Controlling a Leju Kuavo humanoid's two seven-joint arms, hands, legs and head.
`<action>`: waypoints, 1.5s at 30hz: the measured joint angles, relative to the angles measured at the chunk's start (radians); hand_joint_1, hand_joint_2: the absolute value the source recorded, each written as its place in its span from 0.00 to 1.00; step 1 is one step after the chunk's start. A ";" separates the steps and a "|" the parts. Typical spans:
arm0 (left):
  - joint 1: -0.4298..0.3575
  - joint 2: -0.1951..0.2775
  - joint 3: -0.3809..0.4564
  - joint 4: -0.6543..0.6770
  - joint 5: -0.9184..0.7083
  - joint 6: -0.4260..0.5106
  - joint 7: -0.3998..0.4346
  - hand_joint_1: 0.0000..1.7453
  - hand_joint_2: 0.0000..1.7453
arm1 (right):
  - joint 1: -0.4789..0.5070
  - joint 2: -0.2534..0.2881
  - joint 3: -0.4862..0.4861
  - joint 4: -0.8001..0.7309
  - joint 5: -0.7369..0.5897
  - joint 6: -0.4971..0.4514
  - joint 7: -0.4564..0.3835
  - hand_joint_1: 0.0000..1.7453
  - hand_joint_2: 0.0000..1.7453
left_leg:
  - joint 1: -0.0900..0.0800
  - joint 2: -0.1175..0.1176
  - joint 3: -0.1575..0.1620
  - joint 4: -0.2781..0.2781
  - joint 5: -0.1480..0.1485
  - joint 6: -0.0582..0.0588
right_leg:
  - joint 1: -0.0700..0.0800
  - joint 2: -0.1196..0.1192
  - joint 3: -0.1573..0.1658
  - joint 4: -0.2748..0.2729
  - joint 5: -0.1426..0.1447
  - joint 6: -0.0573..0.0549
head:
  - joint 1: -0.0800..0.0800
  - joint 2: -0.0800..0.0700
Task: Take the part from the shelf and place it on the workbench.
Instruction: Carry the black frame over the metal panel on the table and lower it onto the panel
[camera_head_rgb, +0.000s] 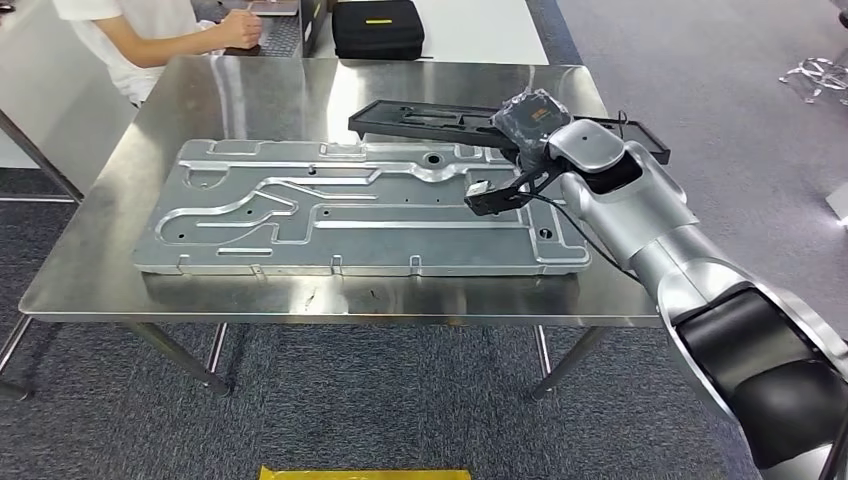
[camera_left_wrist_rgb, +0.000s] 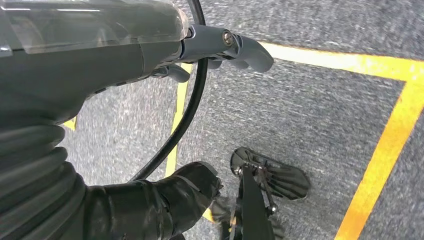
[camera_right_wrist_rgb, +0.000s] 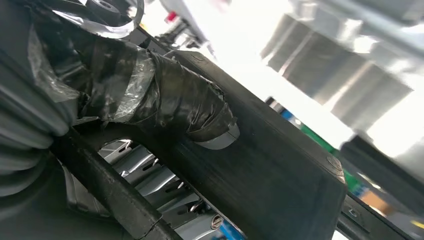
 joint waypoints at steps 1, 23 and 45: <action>-0.001 -0.002 0.000 0.000 -0.002 0.001 0.000 0.00 1.00 | 0.008 0.002 -0.001 0.000 -0.002 -0.008 0.004 1.00 1.00 | -0.001 -0.011 -0.002 0.000 0.001 -0.002 | 0.000 0.025 0.025 -0.059 0.027 -0.009 | -0.001 0.000; 0.001 -0.004 0.018 -0.002 -0.038 0.023 -0.009 0.00 1.00 | 0.174 0.055 -0.057 0.026 0.020 -0.118 0.005 1.00 1.00 | 0.006 0.106 0.008 -0.011 -0.002 -0.007 | 0.003 -0.103 0.069 -0.086 -0.015 0.018 | 0.003 0.000; -0.002 -0.009 0.062 -0.002 -0.073 0.032 -0.005 0.00 0.00 | 0.227 0.086 -0.127 0.042 0.046 -0.099 -0.067 0.00 0.00 | 0.001 0.053 0.010 -0.027 0.014 -0.024 | 0.007 -0.018 0.063 -0.131 0.041 -0.005 | 0.002 0.000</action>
